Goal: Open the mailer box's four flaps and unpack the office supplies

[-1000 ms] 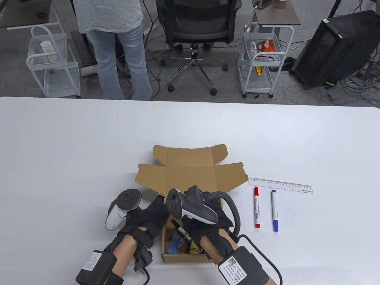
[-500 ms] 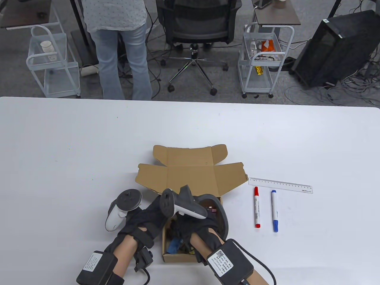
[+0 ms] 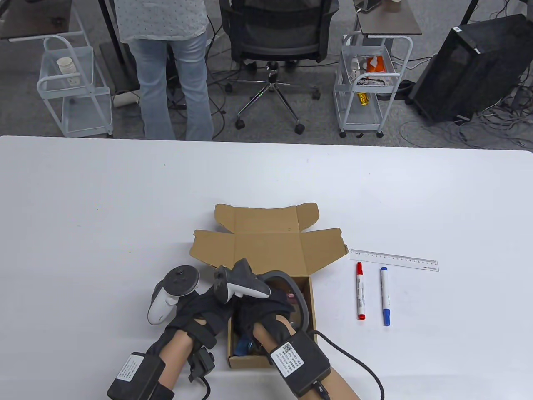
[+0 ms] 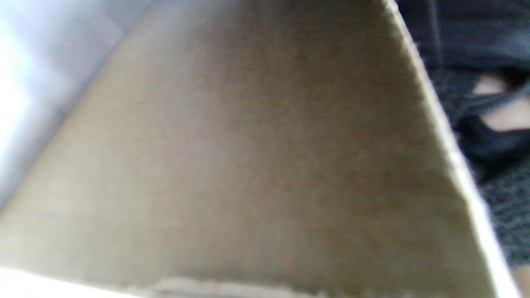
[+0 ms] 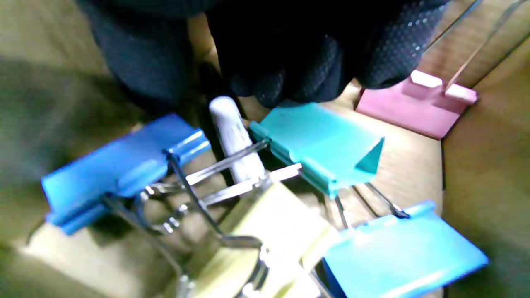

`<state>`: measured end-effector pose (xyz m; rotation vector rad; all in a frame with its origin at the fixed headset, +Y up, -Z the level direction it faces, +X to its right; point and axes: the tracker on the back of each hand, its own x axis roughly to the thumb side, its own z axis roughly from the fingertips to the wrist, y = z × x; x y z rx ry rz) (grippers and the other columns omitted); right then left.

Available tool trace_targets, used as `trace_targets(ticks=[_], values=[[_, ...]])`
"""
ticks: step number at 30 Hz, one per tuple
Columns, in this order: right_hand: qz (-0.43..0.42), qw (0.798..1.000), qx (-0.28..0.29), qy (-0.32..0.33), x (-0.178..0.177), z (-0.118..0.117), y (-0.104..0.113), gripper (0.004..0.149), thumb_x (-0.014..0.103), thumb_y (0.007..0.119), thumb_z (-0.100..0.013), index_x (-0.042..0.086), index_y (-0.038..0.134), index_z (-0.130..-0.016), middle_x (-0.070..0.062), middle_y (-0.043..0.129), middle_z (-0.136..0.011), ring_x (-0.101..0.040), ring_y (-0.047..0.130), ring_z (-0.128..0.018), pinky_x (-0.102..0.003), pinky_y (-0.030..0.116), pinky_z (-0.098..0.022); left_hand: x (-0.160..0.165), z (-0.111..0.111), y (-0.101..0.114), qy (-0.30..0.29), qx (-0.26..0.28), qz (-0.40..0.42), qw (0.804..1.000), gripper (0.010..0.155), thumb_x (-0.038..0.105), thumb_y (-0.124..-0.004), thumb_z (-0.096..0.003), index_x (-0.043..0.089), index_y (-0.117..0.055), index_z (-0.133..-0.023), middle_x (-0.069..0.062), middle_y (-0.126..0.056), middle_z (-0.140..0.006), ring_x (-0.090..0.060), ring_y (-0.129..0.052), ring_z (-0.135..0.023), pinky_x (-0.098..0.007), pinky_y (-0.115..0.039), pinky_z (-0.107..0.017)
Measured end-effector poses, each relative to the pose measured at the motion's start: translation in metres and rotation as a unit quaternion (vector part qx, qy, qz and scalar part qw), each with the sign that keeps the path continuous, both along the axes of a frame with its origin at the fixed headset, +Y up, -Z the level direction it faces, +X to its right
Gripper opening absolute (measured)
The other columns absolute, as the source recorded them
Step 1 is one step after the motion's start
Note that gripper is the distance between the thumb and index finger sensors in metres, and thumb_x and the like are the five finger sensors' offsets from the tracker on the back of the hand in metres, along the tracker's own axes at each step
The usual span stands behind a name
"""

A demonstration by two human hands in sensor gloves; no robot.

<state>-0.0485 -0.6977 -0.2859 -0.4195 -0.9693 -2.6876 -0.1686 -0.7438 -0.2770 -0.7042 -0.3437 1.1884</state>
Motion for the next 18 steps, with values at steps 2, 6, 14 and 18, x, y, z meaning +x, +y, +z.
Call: trace_targets(ticks=[2, 6, 14, 18], values=[[0.022, 1.0, 0.006, 0.01, -0.0051, -0.0002, -0.0015, 0.059, 0.055, 0.08, -0.059, 0.02, 0.067, -0.105, -0.005, 0.082, -0.097, -0.031, 0.085, -0.083, -0.056, 0.071, -0.069, -0.0005, 0.0001, -0.0001, 0.001, 0.0, 0.0, 1.0, 0.077, 0.054, -0.045, -0.0625, 0.013, -0.009, -0.116, -0.022, -0.015, -0.124, -0.049, -0.014, -0.116, -0.06, -0.033, -0.082], [0.017, 1.0, -0.003, -0.002, -0.0038, -0.002, -0.0045, 0.048, 0.049, 0.08, -0.062, 0.022, 0.07, -0.101, -0.004, 0.086, -0.093, -0.032, 0.087, -0.081, -0.057, 0.073, -0.068, -0.0003, 0.0002, 0.0001, 0.001, 0.0, -0.002, 1.0, 0.076, 0.054, -0.045, -0.0626, 0.013, -0.009, -0.116, -0.022, -0.015, -0.124, -0.049, -0.014, -0.116, -0.06, -0.033, -0.082], [0.023, 1.0, 0.0, 0.001, -0.0038, -0.0014, -0.0029, 0.048, 0.05, 0.086, -0.06, 0.022, 0.075, -0.097, -0.004, 0.09, -0.091, -0.032, 0.09, -0.079, -0.058, 0.075, -0.066, -0.0003, 0.0007, -0.0002, 0.002, 0.0, -0.002, 1.0, 0.077, 0.055, -0.044, -0.062, 0.013, -0.009, -0.116, -0.022, -0.015, -0.124, -0.049, -0.014, -0.116, -0.059, -0.033, -0.082], [0.026, 1.0, 0.001, 0.001, -0.004, -0.0012, -0.0026, 0.043, 0.047, 0.088, -0.061, 0.021, 0.079, -0.094, -0.004, 0.092, -0.089, -0.033, 0.091, -0.079, -0.058, 0.075, -0.067, -0.0004, 0.0009, -0.0004, 0.003, 0.0, -0.002, 1.0, 0.077, 0.055, -0.044, -0.0618, 0.013, -0.009, -0.116, -0.021, -0.015, -0.124, -0.049, -0.014, -0.116, -0.059, -0.033, -0.082]])
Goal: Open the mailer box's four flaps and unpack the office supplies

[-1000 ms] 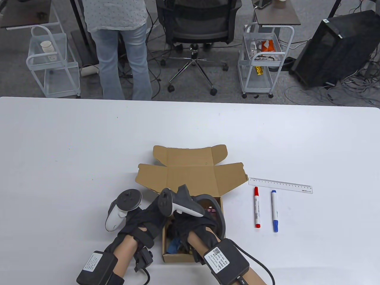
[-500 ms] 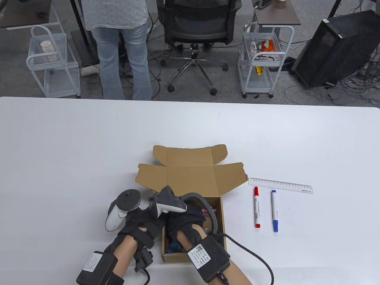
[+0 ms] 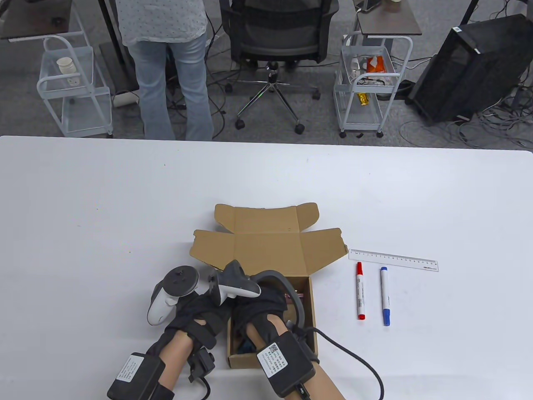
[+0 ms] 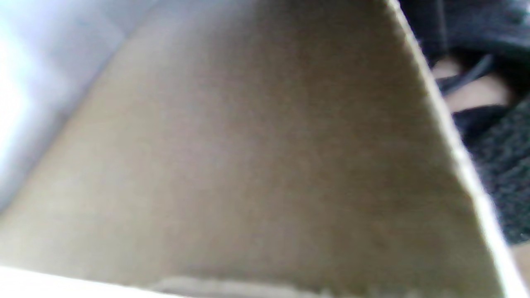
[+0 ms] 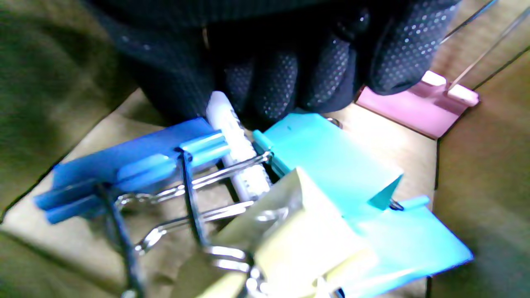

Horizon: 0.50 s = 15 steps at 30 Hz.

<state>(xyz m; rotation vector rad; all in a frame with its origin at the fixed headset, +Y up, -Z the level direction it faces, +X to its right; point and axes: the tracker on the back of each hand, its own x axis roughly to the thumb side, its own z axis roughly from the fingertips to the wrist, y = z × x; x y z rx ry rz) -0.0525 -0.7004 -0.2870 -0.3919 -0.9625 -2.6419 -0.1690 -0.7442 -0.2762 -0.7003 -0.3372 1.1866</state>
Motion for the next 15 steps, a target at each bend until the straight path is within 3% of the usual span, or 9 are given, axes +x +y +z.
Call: trace_targets(ticks=[7, 15], values=[[-0.016, 1.0, 0.009, -0.014, 0.005, 0.002, 0.004, 0.045, 0.049, 0.083, -0.06, 0.022, 0.078, -0.095, -0.003, 0.093, -0.092, -0.032, 0.091, -0.083, -0.057, 0.075, -0.069, 0.0, 0.0, 0.0, -0.001, 0.001, -0.001, 1.0, 0.077, 0.055, -0.044, -0.0618, 0.013, -0.009, -0.116, -0.022, -0.015, -0.124, -0.049, -0.014, -0.116, -0.06, -0.033, -0.082], [-0.107, 0.989, 0.078, -0.066, 0.032, 0.006, 0.033, 0.043, 0.045, 0.082, -0.058, 0.021, 0.079, -0.093, -0.006, 0.098, -0.091, -0.033, 0.101, -0.077, -0.056, 0.085, -0.062, 0.0, -0.001, 0.0, -0.003, 0.001, -0.001, 1.0, 0.077, 0.055, -0.045, -0.0615, 0.013, -0.009, -0.116, -0.022, -0.016, -0.124, -0.05, -0.015, -0.116, -0.06, -0.034, -0.082]])
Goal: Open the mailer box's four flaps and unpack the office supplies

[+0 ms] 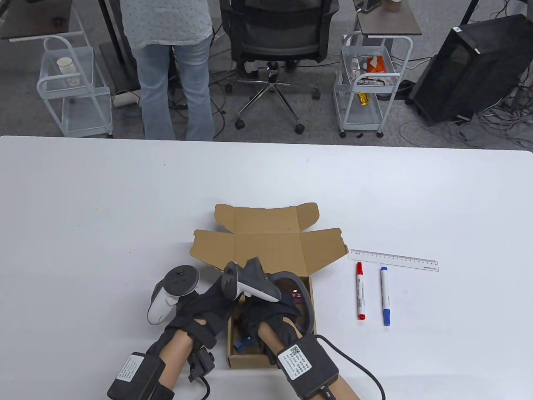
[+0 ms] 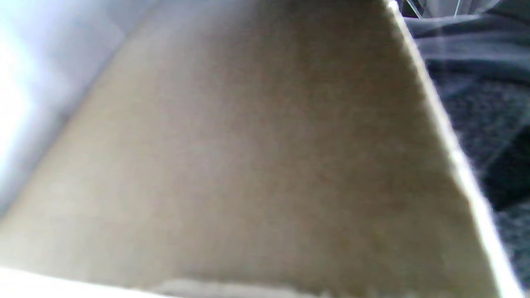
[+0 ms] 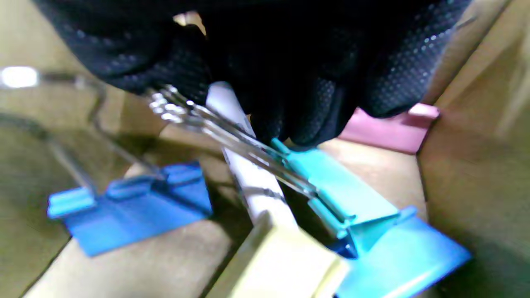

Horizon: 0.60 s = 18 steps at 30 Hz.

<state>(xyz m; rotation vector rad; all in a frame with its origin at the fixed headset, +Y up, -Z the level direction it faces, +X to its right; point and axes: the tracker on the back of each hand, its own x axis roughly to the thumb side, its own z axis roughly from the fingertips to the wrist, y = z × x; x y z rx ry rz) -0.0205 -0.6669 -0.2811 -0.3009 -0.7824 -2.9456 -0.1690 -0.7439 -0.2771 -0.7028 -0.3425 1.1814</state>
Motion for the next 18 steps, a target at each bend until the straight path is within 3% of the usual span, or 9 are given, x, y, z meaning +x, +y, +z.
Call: trace_targets(ticks=[3, 9, 18], values=[[-0.055, 0.998, 0.015, -0.01, 0.012, 0.001, 0.014, 0.044, 0.045, 0.082, -0.057, 0.02, 0.079, -0.093, -0.007, 0.101, -0.088, -0.032, 0.104, -0.073, -0.054, 0.088, -0.058, 0.0, 0.0, 0.0, 0.0, 0.0, -0.001, 1.0, 0.077, 0.055, -0.045, -0.0615, 0.013, -0.009, -0.116, -0.022, -0.016, -0.124, -0.05, -0.015, -0.116, -0.06, -0.034, -0.082], [-0.155, 0.983, 0.097, -0.03, 0.041, 0.007, 0.048, 0.046, 0.045, 0.083, -0.056, 0.018, 0.08, -0.093, -0.006, 0.105, -0.081, -0.029, 0.108, -0.065, -0.052, 0.09, -0.055, 0.0, 0.0, 0.0, 0.001, 0.0, -0.001, 1.0, 0.077, 0.055, -0.045, -0.0616, 0.013, -0.01, -0.116, -0.022, -0.016, -0.124, -0.05, -0.015, -0.116, -0.06, -0.034, -0.082], [-0.227, 0.965, 0.123, -0.052, 0.068, 0.012, 0.079, 0.046, 0.044, 0.082, -0.056, 0.019, 0.078, -0.094, -0.005, 0.104, -0.08, -0.029, 0.107, -0.066, -0.052, 0.088, -0.056, 0.0, 0.0, 0.0, 0.002, 0.0, -0.001, 1.0, 0.077, 0.055, -0.045, -0.0617, 0.013, -0.01, -0.116, -0.022, -0.016, -0.124, -0.05, -0.015, -0.116, -0.06, -0.034, -0.082]])
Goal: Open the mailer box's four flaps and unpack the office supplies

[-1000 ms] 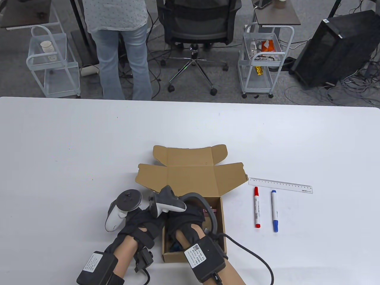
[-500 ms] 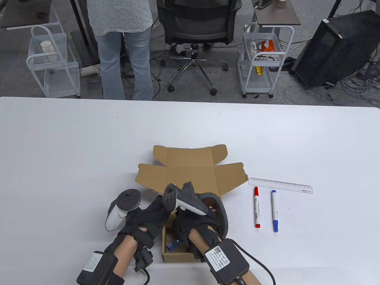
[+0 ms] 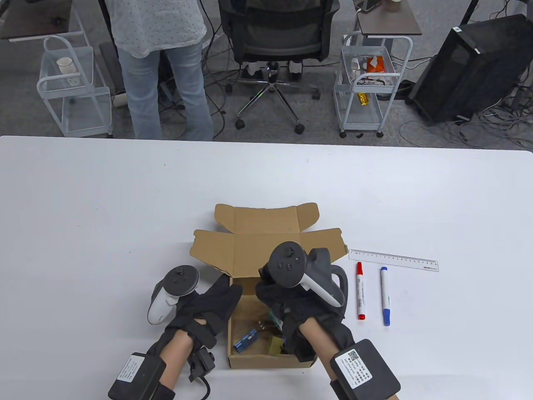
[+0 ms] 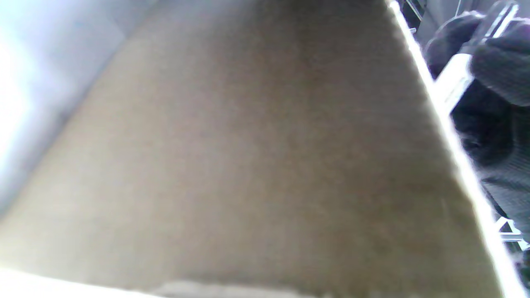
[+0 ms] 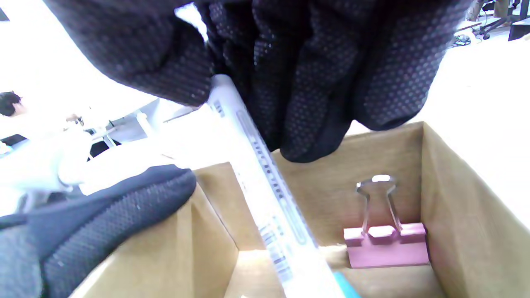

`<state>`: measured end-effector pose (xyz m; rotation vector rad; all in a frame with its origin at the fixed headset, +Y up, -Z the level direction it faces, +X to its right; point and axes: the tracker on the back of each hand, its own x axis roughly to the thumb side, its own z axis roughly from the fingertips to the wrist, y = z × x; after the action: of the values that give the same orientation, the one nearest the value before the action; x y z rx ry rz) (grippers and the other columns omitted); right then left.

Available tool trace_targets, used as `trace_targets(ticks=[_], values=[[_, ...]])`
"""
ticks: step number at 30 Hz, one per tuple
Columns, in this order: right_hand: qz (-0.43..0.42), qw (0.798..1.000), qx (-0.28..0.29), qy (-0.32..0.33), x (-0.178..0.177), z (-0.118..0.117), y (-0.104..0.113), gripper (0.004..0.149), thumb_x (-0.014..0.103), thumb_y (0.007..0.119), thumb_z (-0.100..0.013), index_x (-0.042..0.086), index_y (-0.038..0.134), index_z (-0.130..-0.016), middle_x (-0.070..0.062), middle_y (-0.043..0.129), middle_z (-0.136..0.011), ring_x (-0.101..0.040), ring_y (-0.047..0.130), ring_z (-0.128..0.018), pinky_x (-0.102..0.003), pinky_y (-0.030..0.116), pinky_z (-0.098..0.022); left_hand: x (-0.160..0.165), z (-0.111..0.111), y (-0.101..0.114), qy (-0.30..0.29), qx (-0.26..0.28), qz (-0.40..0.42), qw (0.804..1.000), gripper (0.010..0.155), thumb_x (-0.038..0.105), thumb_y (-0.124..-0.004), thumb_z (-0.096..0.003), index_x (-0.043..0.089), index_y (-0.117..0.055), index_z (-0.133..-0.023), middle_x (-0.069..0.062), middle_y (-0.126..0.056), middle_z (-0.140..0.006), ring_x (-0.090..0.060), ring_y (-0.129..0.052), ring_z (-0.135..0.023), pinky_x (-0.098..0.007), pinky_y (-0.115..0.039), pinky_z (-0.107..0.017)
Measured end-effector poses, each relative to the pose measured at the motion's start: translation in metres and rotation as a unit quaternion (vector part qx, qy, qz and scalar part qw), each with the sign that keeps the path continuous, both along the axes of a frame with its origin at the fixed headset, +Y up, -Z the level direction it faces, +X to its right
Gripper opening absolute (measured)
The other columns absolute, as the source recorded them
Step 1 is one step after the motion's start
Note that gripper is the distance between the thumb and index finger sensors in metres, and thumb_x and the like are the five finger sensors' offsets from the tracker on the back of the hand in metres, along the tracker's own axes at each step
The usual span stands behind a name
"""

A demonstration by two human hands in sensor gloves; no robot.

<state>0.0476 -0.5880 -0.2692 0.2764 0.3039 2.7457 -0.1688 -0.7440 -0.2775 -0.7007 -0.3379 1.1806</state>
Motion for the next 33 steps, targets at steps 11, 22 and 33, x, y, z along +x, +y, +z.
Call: trace_targets(ticks=[11, 22, 33], values=[[-0.018, 0.999, 0.03, -0.033, 0.035, 0.0, 0.026, 0.048, 0.044, 0.082, -0.056, 0.016, 0.076, -0.096, -0.006, 0.102, -0.078, -0.029, 0.106, -0.064, -0.053, 0.088, -0.055, 0.0, 0.0, 0.0, 0.0, -0.001, 0.001, 1.0, 0.077, 0.055, -0.045, -0.0616, 0.013, -0.01, -0.116, -0.022, -0.016, -0.124, -0.049, -0.015, -0.116, -0.06, -0.034, -0.082], [-0.02, 0.993, 0.043, -0.106, 0.098, -0.004, 0.035, 0.05, 0.042, 0.087, -0.055, 0.015, 0.076, -0.097, -0.006, 0.101, -0.078, -0.029, 0.106, -0.063, -0.054, 0.088, -0.054, 0.0, 0.0, 0.0, 0.0, 0.0, 0.001, 1.0, 0.077, 0.055, -0.045, -0.0617, 0.013, -0.01, -0.116, -0.022, -0.016, -0.124, -0.049, -0.015, -0.116, -0.06, -0.034, -0.082], [0.015, 0.974, 0.019, -0.227, 0.201, -0.01, 0.013, 0.049, 0.039, 0.088, -0.056, 0.012, 0.079, -0.096, -0.007, 0.103, -0.076, -0.03, 0.107, -0.06, -0.053, 0.089, -0.052, 0.0, 0.001, 0.0, 0.002, -0.002, 0.001, 1.0, 0.077, 0.056, -0.045, -0.0617, 0.014, -0.01, -0.116, -0.021, -0.016, -0.125, -0.049, -0.015, -0.117, -0.059, -0.033, -0.082]])
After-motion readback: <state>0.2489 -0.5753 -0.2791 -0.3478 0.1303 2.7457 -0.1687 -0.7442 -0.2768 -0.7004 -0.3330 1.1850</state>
